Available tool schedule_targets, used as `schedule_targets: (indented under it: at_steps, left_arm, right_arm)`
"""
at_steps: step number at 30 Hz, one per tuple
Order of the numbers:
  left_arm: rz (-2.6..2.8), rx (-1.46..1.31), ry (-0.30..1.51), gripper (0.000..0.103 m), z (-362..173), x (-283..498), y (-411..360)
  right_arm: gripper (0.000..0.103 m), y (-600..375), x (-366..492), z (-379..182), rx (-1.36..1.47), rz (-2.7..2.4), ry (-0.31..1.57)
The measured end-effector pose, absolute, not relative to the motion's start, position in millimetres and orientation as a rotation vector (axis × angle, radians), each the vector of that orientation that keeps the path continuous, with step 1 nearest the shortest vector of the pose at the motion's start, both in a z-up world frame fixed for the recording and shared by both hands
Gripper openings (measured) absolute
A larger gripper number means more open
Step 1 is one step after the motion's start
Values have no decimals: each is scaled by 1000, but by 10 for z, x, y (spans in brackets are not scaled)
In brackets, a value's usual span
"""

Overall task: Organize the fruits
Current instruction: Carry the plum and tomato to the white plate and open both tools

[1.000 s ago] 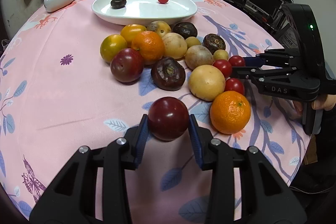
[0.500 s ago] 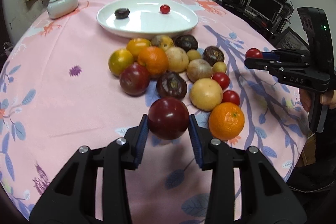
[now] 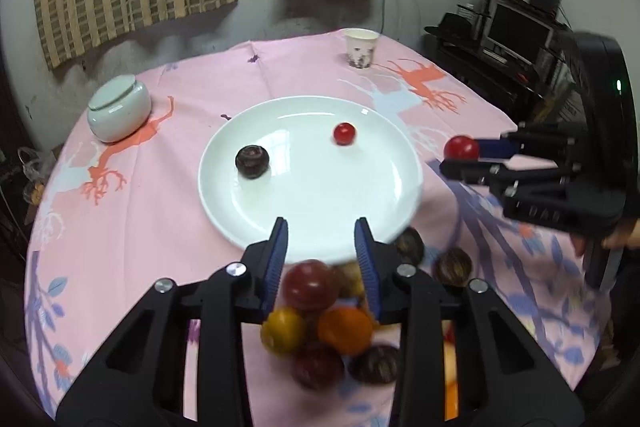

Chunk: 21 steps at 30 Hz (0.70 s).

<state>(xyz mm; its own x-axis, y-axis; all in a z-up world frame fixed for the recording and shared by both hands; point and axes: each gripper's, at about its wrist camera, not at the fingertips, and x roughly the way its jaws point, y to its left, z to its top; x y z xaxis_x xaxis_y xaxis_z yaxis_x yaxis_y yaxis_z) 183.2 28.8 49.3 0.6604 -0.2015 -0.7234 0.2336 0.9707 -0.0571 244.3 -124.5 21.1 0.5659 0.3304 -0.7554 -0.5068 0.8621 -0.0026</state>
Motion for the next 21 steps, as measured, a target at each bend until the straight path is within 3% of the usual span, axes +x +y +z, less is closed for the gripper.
schedule_targets:
  at_steps: [2,6,10,11,12,14,21]
  left_arm:
    - [-227,30,858,22,331,2132,348]
    - [-187,4,908,20,81,2477,498]
    - [-213,-27,838,20,316,2332,703]
    - [-199,-10,817,26,381,2236,766]
    - [-197,-3,807,46,418,2145,846]
    - [-114,65,809,69,385,2033,989]
    - [119,121,869,68,-9,1965,1940]
  right_arm:
    - [30,-1172,2728,63,-218,475,878]
    - [30,-1087,3016,-78,-197,496,910]
    - [30,-1038,3008,-52,-210,563,902]
    - [30,-1046,2973,-29,-212,585,895]
    - [30,-1060,2936,-8,-215,596,885]
    - [30,-1074,2876,10,-220,611,875]
    - [30,-1126,2575,55,-221,636,864]
